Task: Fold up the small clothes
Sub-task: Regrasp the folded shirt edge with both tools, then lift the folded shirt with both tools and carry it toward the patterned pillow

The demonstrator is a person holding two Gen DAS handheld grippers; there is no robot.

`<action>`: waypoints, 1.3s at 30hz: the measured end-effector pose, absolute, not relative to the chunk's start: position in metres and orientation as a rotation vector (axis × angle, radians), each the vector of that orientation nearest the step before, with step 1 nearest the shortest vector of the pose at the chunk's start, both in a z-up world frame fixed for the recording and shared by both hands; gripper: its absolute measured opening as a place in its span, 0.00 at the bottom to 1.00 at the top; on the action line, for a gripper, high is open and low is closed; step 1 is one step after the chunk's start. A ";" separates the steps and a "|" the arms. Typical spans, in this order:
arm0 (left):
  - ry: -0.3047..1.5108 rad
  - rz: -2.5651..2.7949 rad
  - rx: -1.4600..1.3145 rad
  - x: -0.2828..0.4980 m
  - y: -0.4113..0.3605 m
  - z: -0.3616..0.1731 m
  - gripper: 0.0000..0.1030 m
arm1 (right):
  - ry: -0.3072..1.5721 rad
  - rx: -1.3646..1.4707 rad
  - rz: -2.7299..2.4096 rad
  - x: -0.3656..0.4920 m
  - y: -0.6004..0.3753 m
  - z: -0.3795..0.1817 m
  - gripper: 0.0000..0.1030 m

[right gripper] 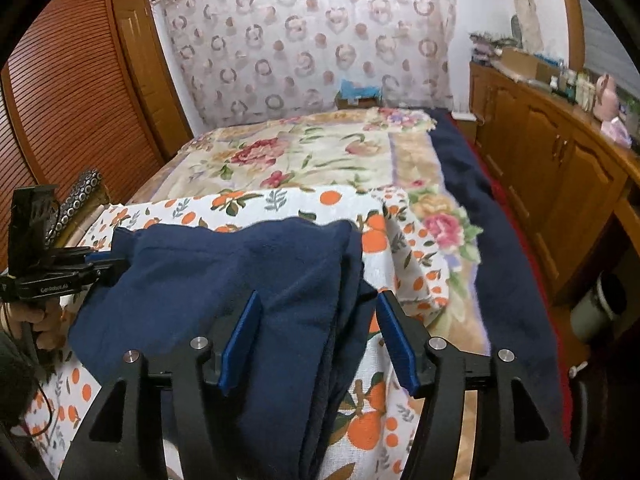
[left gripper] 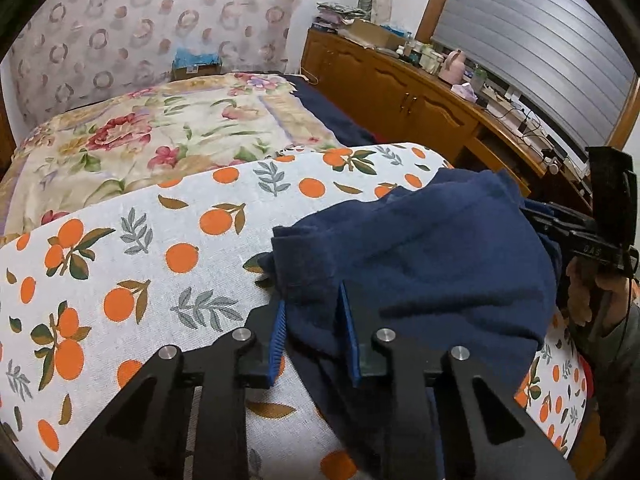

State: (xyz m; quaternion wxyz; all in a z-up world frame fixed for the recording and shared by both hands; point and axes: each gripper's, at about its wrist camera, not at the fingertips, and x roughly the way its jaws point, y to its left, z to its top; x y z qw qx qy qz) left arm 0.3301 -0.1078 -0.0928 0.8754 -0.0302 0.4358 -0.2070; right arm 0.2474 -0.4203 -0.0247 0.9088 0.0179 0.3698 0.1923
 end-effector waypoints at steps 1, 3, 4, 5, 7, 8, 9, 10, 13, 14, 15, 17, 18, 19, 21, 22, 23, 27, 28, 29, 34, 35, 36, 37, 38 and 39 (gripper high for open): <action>0.910 -0.432 -0.062 0.330 -0.108 -0.093 0.26 | 0.777 0.049 0.398 0.250 -0.421 -0.026 0.60; 0.911 -0.435 -0.055 0.329 -0.109 -0.093 0.26 | 0.807 0.084 0.407 0.255 -0.421 -0.029 0.60; 0.911 -0.434 -0.051 0.328 -0.110 -0.094 0.26 | 0.811 0.092 0.414 0.257 -0.421 -0.030 0.60; 0.913 -0.433 -0.051 0.328 -0.109 -0.094 0.27 | 0.819 0.095 0.415 0.258 -0.419 -0.029 0.60; 0.916 -0.432 -0.058 0.328 -0.108 -0.094 0.29 | 0.839 0.118 0.421 0.263 -0.420 -0.031 0.60; 0.918 -0.433 -0.064 0.327 -0.107 -0.095 0.29 | 0.840 0.123 0.423 0.263 -0.419 -0.030 0.60; 0.918 -0.436 -0.071 0.327 -0.106 -0.095 0.30 | 0.844 0.126 0.426 0.264 -0.419 -0.030 0.60; 0.917 -0.437 -0.074 0.326 -0.104 -0.096 0.30 | 0.852 0.133 0.431 0.264 -0.419 -0.030 0.60; 0.912 -0.438 -0.026 0.323 -0.108 -0.096 0.26 | 0.856 0.152 0.436 0.266 -0.420 -0.032 0.58; 0.908 -0.442 -0.019 0.322 -0.110 -0.095 0.24 | 0.857 0.153 0.436 0.266 -0.420 -0.032 0.55; 0.906 -0.445 -0.017 0.322 -0.111 -0.095 0.20 | 0.860 0.159 0.446 0.265 -0.419 -0.032 0.47; 0.898 -0.447 -0.022 0.320 -0.110 -0.092 0.17 | 0.862 0.169 0.470 0.265 -0.419 -0.033 0.35; 0.887 -0.447 -0.033 0.318 -0.108 -0.090 0.16 | 0.858 0.163 0.472 0.264 -0.418 -0.034 0.28; 0.876 -0.450 -0.045 0.316 -0.106 -0.087 0.16 | 0.850 0.159 0.475 0.264 -0.418 -0.033 0.19; 0.852 -0.465 -0.070 0.311 -0.102 -0.079 0.15 | 0.827 0.163 0.472 0.260 -0.418 -0.031 0.15; 0.837 -0.476 -0.082 0.307 -0.100 -0.073 0.15 | 0.808 0.154 0.467 0.257 -0.416 -0.028 0.14; 0.813 -0.494 -0.097 0.300 -0.097 -0.064 0.15 | 0.780 0.136 0.461 0.252 -0.415 -0.022 0.14; 0.746 -0.531 -0.097 0.280 -0.096 -0.035 0.15 | 0.678 0.066 0.462 0.232 -0.401 0.007 0.13; 0.720 -0.535 -0.088 0.273 -0.095 -0.027 0.15 | 0.657 0.037 0.455 0.228 -0.396 0.014 0.13; 0.701 -0.537 -0.089 0.269 -0.095 -0.021 0.15 | 0.637 0.012 0.446 0.225 -0.390 0.021 0.13; 0.621 -0.533 -0.125 0.253 -0.074 0.002 0.15 | 0.543 -0.037 0.449 0.209 -0.367 0.049 0.12; 0.601 -0.522 -0.134 0.248 -0.065 0.009 0.15 | 0.527 -0.045 0.455 0.205 -0.361 0.051 0.12; 0.589 -0.516 -0.141 0.245 -0.059 0.014 0.15 | 0.514 -0.055 0.462 0.204 -0.355 0.055 0.12; 0.570 -0.500 -0.146 0.239 -0.048 0.020 0.15 | 0.500 -0.067 0.478 0.201 -0.346 0.060 0.12; 0.555 -0.485 -0.148 0.235 -0.041 0.024 0.15 | 0.486 -0.077 0.490 0.200 -0.339 0.062 0.12; 0.538 -0.466 -0.152 0.229 -0.029 0.030 0.15 | 0.472 -0.087 0.507 0.198 -0.330 0.065 0.12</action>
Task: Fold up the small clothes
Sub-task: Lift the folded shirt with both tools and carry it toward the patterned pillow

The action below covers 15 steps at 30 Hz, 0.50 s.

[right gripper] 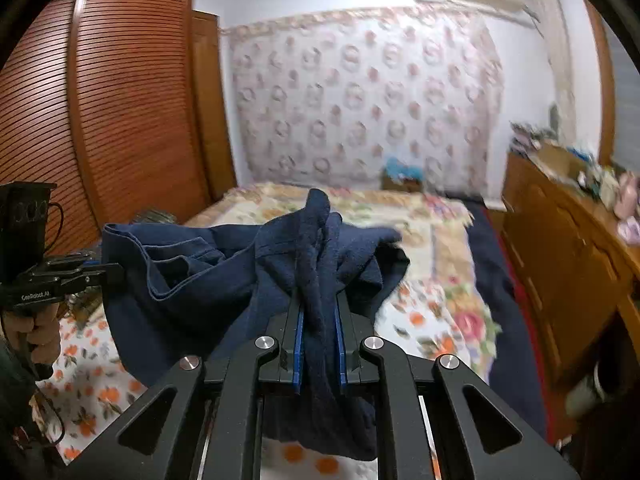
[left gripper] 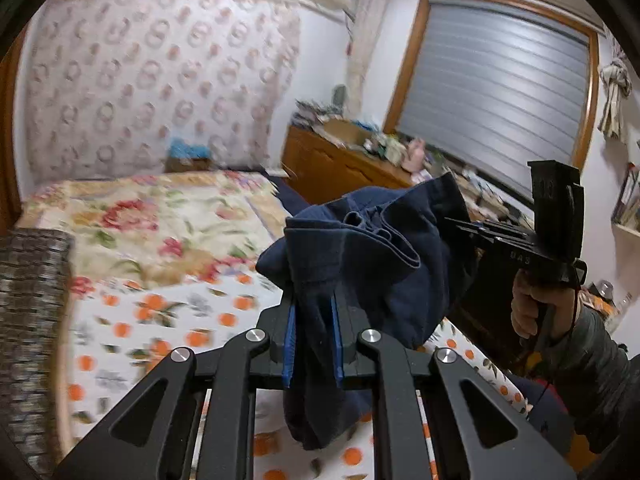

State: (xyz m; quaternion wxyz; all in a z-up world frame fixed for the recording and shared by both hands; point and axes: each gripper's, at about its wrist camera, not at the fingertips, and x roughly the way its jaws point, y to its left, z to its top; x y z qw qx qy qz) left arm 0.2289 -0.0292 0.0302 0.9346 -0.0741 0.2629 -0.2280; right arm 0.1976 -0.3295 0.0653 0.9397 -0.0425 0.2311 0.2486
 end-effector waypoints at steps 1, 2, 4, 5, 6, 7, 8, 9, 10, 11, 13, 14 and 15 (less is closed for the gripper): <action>0.524 -0.448 -0.155 0.224 -0.018 0.034 0.15 | 0.455 -0.098 0.528 0.196 -0.318 0.071 0.12; 0.514 -0.431 -0.160 0.219 -0.011 0.038 0.15 | 0.441 -0.103 0.545 0.196 -0.310 0.072 0.12; 0.494 -0.388 -0.171 0.209 0.012 0.044 0.15 | 0.417 -0.118 0.589 0.197 -0.287 0.079 0.12; 0.478 -0.354 -0.178 0.201 0.028 0.049 0.15 | 0.404 -0.124 0.613 0.199 -0.274 0.083 0.12; 0.469 -0.334 -0.182 0.196 0.037 0.050 0.15 | 0.395 -0.132 0.638 0.201 -0.261 0.086 0.12; 0.458 -0.304 -0.189 0.190 0.050 0.052 0.15 | 0.381 -0.142 0.665 0.202 -0.244 0.090 0.12; 0.445 -0.273 -0.198 0.183 0.066 0.053 0.15 | 0.371 -0.149 0.691 0.208 -0.232 0.091 0.12; 0.434 -0.240 -0.207 0.176 0.081 0.054 0.15 | 0.362 -0.159 0.717 0.212 -0.215 0.093 0.12; 0.428 -0.219 -0.213 0.171 0.089 0.053 0.15 | 0.357 -0.164 0.736 0.219 -0.201 0.093 0.12; 0.418 -0.191 -0.226 0.165 0.104 0.052 0.15 | 0.354 -0.169 0.758 0.226 -0.186 0.095 0.12; 0.403 -0.143 -0.257 0.156 0.127 0.048 0.15 | 0.343 -0.194 0.796 0.245 -0.151 0.097 0.12; 0.397 -0.120 -0.279 0.151 0.141 0.043 0.15 | 0.341 -0.213 0.815 0.253 -0.132 0.098 0.12; 0.396 -0.103 -0.294 0.147 0.151 0.038 0.15 | 0.342 -0.228 0.835 0.260 -0.113 0.098 0.12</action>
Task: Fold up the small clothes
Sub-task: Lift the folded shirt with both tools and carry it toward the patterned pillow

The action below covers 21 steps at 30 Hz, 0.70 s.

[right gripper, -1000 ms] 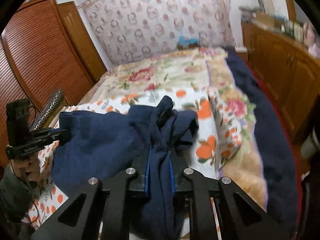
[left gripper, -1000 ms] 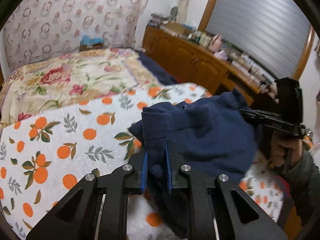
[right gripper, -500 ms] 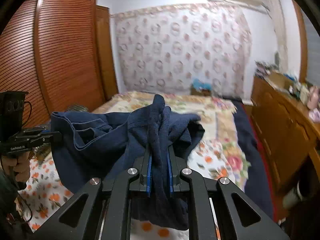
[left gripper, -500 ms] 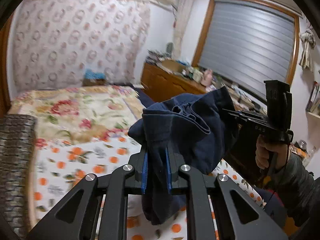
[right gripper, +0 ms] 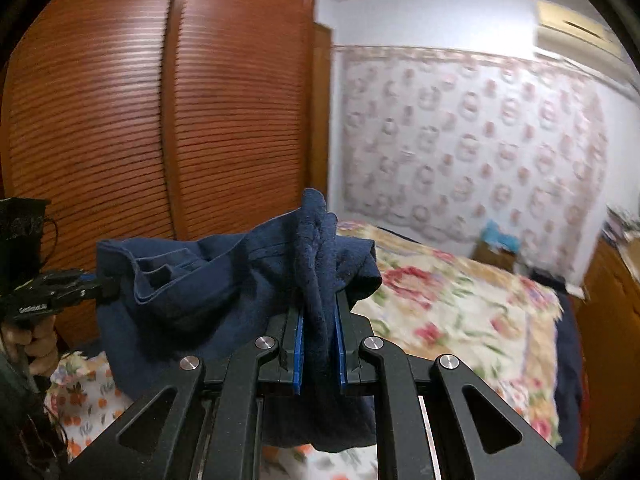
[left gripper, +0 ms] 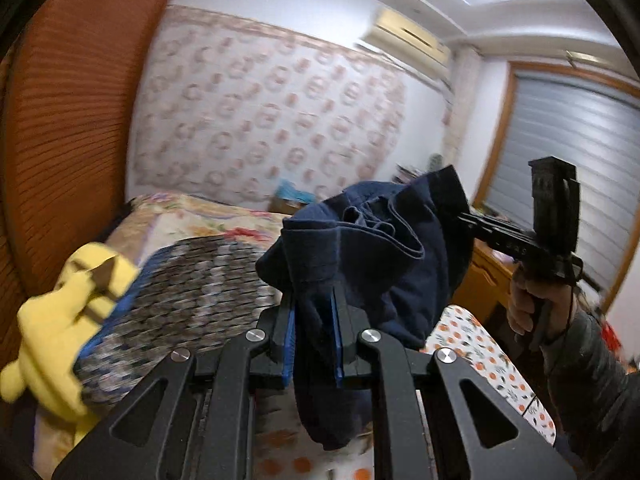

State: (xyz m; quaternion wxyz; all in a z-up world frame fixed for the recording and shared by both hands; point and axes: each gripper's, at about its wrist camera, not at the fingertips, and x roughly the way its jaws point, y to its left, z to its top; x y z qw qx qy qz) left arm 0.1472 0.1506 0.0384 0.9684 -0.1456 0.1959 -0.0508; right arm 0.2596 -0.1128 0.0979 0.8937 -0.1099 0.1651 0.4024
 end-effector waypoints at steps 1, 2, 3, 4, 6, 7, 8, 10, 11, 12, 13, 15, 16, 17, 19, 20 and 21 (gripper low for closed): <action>0.399 -0.083 -0.308 0.144 0.161 0.033 0.15 | 0.347 -0.241 0.850 0.270 -0.099 0.097 0.12; 0.406 -0.053 -0.326 0.141 0.175 0.025 0.15 | 0.353 -0.261 0.870 0.279 -0.080 0.096 0.12; 0.409 -0.038 -0.338 0.140 0.184 0.020 0.15 | 0.354 -0.283 0.888 0.288 -0.059 0.095 0.12; 0.416 -0.014 -0.360 0.138 0.196 0.012 0.15 | 0.356 -0.308 0.905 0.297 -0.036 0.093 0.12; 0.430 0.015 -0.390 0.134 0.209 -0.002 0.15 | 0.366 -0.372 0.926 0.322 0.004 0.087 0.12; 0.438 0.028 -0.403 0.133 0.215 -0.009 0.15 | 0.370 -0.411 0.926 0.332 0.024 0.081 0.12; 0.448 0.041 -0.414 0.131 0.220 -0.016 0.15 | 0.383 -0.433 0.928 0.344 0.039 0.079 0.12; 0.457 0.052 -0.429 0.121 0.227 -0.029 0.15 | 0.399 -0.466 0.942 0.360 0.073 0.070 0.12; 0.457 0.055 -0.432 0.119 0.228 -0.031 0.15 | 0.400 -0.480 0.948 0.367 0.086 0.069 0.12; 0.456 0.057 -0.438 0.117 0.229 -0.032 0.15 | 0.397 -0.485 0.962 0.371 0.096 0.069 0.11; 0.453 0.058 -0.445 0.114 0.230 -0.032 0.15 | 0.393 -0.485 0.971 0.372 0.098 0.072 0.11; 0.452 0.052 -0.451 0.108 0.228 -0.028 0.15 | 0.377 -0.487 0.990 0.375 0.100 0.081 0.11; 0.444 0.046 -0.448 0.104 0.228 -0.023 0.15 | 0.367 -0.483 0.998 0.368 0.095 0.085 0.11; 0.426 0.038 -0.443 0.103 0.228 -0.016 0.15 | 0.350 -0.483 1.007 0.364 0.094 0.089 0.11; 0.388 0.033 -0.435 0.100 0.231 0.000 0.15 | 0.311 -0.476 1.016 0.356 0.086 0.104 0.11; 0.355 0.030 -0.426 0.095 0.230 0.014 0.15 | 0.286 -0.467 1.018 0.351 0.076 0.113 0.11; 0.336 0.031 -0.417 0.093 0.231 0.022 0.15 | 0.268 -0.458 1.022 0.352 0.076 0.124 0.11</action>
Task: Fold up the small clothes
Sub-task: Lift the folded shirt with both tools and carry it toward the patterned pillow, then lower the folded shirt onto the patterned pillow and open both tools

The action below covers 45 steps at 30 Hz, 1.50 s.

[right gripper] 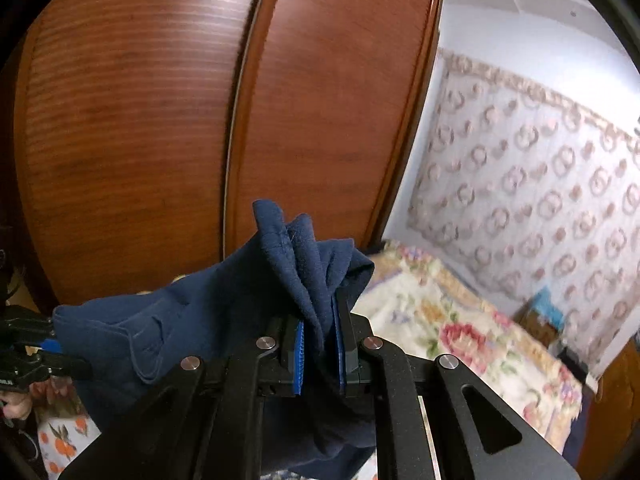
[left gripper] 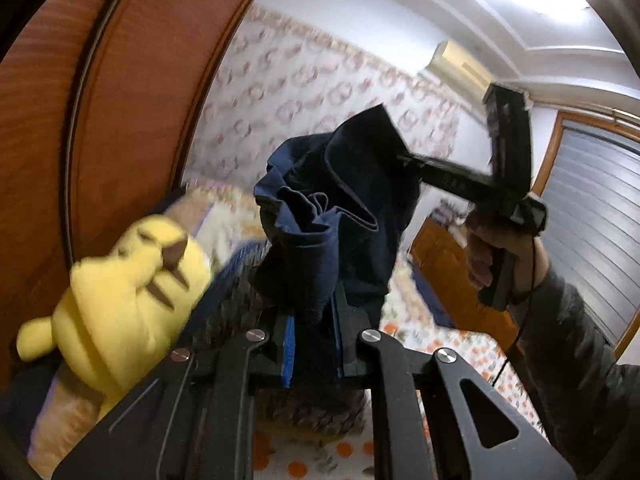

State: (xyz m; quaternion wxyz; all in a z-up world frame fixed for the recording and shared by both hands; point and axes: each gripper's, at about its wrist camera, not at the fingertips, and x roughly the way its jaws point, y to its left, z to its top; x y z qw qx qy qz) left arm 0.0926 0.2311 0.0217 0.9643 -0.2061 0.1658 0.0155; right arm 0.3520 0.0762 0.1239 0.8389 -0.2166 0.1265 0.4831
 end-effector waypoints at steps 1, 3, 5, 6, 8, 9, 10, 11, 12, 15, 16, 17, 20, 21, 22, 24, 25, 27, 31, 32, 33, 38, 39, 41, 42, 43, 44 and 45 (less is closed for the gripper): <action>0.316 0.036 -0.408 0.089 0.231 0.031 0.15 | 0.248 -0.452 1.027 0.353 0.078 0.135 0.11; 0.279 0.050 -0.382 0.081 0.232 0.050 0.15 | 0.204 -0.434 1.043 0.348 0.070 0.146 0.11; 0.262 0.073 -0.359 0.074 0.233 0.065 0.15 | 0.167 -0.420 1.068 0.352 0.077 0.158 0.11; 0.267 0.079 -0.353 0.073 0.235 0.067 0.15 | 0.159 -0.418 1.076 0.353 0.080 0.161 0.11; 0.293 0.088 -0.355 0.076 0.237 0.064 0.15 | 0.179 -0.404 1.089 0.362 0.084 0.161 0.11; 0.312 0.089 -0.361 0.079 0.238 0.059 0.15 | 0.203 -0.393 1.097 0.365 0.080 0.157 0.11; 0.335 0.089 -0.369 0.082 0.238 0.054 0.15 | 0.230 -0.394 1.096 0.371 0.079 0.151 0.11; 0.368 0.086 -0.385 0.088 0.239 0.042 0.15 | 0.253 -0.403 1.092 0.373 0.081 0.144 0.11; 0.389 0.080 -0.401 0.092 0.240 0.036 0.15 | 0.283 -0.415 1.086 0.375 0.084 0.136 0.11; 0.457 0.068 -0.443 0.108 0.241 0.011 0.15 | 0.367 -0.446 1.058 0.398 0.082 0.116 0.11; 0.480 0.071 -0.451 0.113 0.241 0.003 0.15 | 0.392 -0.460 1.043 0.408 0.083 0.109 0.11; 0.513 0.071 -0.465 0.121 0.244 -0.008 0.15 | 0.417 -0.466 1.034 0.418 0.084 0.104 0.11; 0.577 0.107 -0.467 0.138 0.248 -0.027 0.15 | 0.479 -0.488 0.989 0.448 0.111 0.085 0.12; 0.603 0.126 -0.470 0.144 0.252 -0.035 0.15 | 0.490 -0.504 0.970 0.455 0.120 0.077 0.12; 0.623 0.136 -0.472 0.149 0.254 -0.041 0.15 | 0.500 -0.505 0.933 0.464 0.130 0.069 0.12; 0.645 0.156 -0.467 0.155 0.255 -0.048 0.16 | 0.549 -0.467 0.867 0.485 0.150 0.056 0.19; 0.646 0.167 -0.454 0.155 0.254 -0.049 0.16 | 0.568 -0.433 0.862 0.491 0.151 0.055 0.27; 0.648 0.180 -0.440 0.154 0.254 -0.051 0.17 | 0.575 -0.369 0.864 0.497 0.151 0.056 0.39; 0.627 0.196 -0.385 0.145 0.248 -0.045 0.32 | 0.540 -0.343 0.875 0.480 0.130 0.058 0.43; 0.615 0.204 -0.362 0.143 0.247 -0.043 0.36 | 0.533 -0.327 0.878 0.471 0.120 0.054 0.43; 0.603 0.207 -0.350 0.141 0.245 -0.040 0.44 | 0.522 -0.309 0.882 0.461 0.112 0.053 0.44; 0.524 0.203 -0.264 0.123 0.225 -0.017 0.78 | 0.494 -0.254 0.884 0.392 0.041 0.027 0.46; 0.512 0.199 -0.256 0.120 0.222 -0.014 0.83 | 0.495 -0.242 0.883 0.380 0.033 0.024 0.46; 0.505 0.193 -0.224 0.116 0.209 -0.006 0.83 | 0.493 -0.222 0.877 0.364 0.016 0.022 0.47; 0.506 0.190 -0.217 0.115 0.205 -0.004 0.83 | 0.491 -0.216 0.870 0.354 0.008 0.022 0.47; 0.504 0.181 -0.207 0.114 0.199 -0.002 0.83 | 0.487 -0.207 0.862 0.346 0.002 0.023 0.49; 0.498 0.167 -0.194 0.111 0.190 0.000 0.83 | 0.484 -0.197 0.851 0.334 -0.008 0.024 0.51; 0.497 0.160 -0.184 0.110 0.184 0.002 0.84 | 0.483 -0.188 0.838 0.326 -0.016 0.024 0.54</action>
